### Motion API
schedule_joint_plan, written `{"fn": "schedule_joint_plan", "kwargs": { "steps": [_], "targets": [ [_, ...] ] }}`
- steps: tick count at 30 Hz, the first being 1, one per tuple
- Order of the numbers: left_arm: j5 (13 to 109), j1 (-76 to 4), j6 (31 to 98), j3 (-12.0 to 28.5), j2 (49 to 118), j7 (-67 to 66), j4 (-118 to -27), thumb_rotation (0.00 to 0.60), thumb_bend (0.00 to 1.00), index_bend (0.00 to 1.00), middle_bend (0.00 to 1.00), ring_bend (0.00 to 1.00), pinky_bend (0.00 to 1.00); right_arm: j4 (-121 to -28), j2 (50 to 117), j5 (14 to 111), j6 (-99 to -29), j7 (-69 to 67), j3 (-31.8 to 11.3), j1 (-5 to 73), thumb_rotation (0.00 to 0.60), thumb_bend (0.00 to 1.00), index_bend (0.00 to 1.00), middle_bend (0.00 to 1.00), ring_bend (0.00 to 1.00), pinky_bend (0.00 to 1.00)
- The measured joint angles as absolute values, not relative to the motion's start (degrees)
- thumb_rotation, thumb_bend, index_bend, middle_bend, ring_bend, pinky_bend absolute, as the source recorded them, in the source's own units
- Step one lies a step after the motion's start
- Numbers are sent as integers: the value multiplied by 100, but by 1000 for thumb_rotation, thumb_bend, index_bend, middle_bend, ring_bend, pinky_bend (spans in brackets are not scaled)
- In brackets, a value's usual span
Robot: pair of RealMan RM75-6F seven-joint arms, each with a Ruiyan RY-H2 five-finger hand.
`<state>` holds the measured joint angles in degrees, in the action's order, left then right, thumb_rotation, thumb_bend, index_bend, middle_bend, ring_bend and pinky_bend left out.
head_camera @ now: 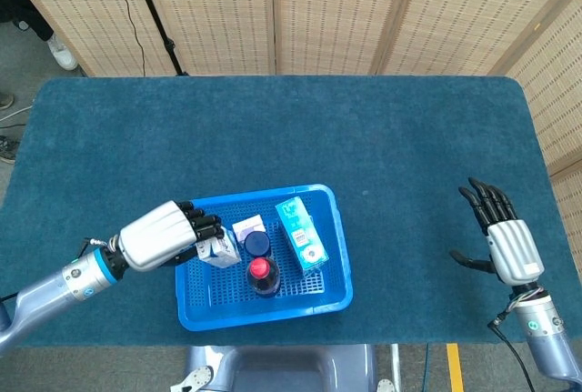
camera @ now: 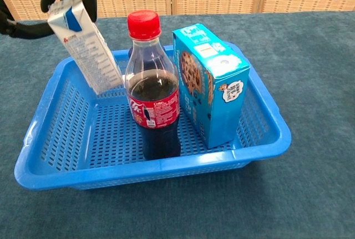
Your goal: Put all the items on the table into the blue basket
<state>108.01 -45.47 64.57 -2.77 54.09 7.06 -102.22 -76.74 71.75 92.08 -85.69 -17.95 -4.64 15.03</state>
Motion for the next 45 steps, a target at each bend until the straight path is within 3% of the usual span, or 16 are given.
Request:
{"fn": "schedule_joint_plan", "kwargs": {
  "steps": [13, 18, 22, 24, 27, 30, 36, 45],
  "targets": [
    [10768, -4447, 5916, -384, 6079, -159, -9985, 600, 563, 653, 515, 439, 531, -7637, 7134, 9192, -8611, -1929, -487, 1485, 600, 0, 44, 0, 0, 49],
    [10741, -4421, 5848, -385, 6460, -321, -9730, 600, 482, 515, 349, 272, 337, -7638, 7135, 9179, -8625, -1898, -499, 1478, 600, 0, 44, 0, 0, 43],
    [10696, -4438, 5802, -385, 6646, -260, -9555, 600, 446, 449, 264, 192, 246, -7636, 7132, 9169, -8632, -1899, -505, 1471, 600, 0, 44, 0, 0, 42],
    [10668, -4448, 5761, -400, 6662, -230, -9526, 600, 401, 334, 146, 94, 161, -7623, 7130, 9158, -8622, -1909, -510, 1472, 600, 0, 44, 0, 0, 42],
    [10648, -4455, 5766, -417, 6664, -189, -9513, 600, 366, 245, 47, 28, 106, -7614, 7133, 9153, -8607, -1909, -512, 1478, 600, 0, 44, 0, 0, 42],
    [10636, -4459, 5754, -442, 6671, -142, -9496, 600, 359, 217, 11, 8, 103, -7609, 7134, 9158, -8601, -1906, -510, 1482, 600, 0, 44, 0, 0, 42],
    [10696, -4445, 5890, -509, 6616, 53, -9497, 600, 327, 32, 0, 0, 82, -7614, 7137, 9167, -8614, -1899, -509, 1478, 600, 0, 44, 0, 0, 42],
    [10649, -4139, 6724, -502, 6082, 451, -9637, 600, 314, 0, 0, 0, 33, -7662, 7129, 9218, -8621, -1888, -480, 1478, 600, 0, 44, 0, 0, 42]
  ]
}}
